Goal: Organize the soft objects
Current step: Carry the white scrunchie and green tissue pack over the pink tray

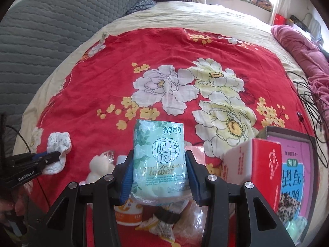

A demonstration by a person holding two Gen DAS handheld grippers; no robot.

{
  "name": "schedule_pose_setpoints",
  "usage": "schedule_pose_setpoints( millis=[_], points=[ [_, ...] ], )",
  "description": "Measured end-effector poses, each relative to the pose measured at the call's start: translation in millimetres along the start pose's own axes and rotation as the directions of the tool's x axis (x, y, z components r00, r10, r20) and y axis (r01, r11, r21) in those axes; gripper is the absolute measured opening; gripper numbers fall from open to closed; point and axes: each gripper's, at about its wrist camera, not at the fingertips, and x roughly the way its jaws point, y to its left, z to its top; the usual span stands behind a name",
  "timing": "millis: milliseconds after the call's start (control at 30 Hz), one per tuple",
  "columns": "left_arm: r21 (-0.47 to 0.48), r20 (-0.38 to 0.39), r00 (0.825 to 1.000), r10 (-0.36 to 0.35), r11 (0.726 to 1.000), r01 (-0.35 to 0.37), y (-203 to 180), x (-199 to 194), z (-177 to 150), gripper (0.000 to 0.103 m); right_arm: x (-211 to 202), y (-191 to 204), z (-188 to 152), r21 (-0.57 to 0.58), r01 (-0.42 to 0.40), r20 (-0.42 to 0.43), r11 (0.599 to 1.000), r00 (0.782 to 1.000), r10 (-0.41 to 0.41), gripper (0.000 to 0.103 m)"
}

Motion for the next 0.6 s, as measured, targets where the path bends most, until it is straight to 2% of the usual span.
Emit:
schedule_pose_setpoints(
  millis=[600],
  points=[
    [0.088, 0.087, 0.996, -0.017, 0.996, 0.009, -40, -70, -12, 0.016, -59, 17, -20, 0.016, -0.035, 0.055, 0.999, 0.998, 0.034, 0.048]
  ],
)
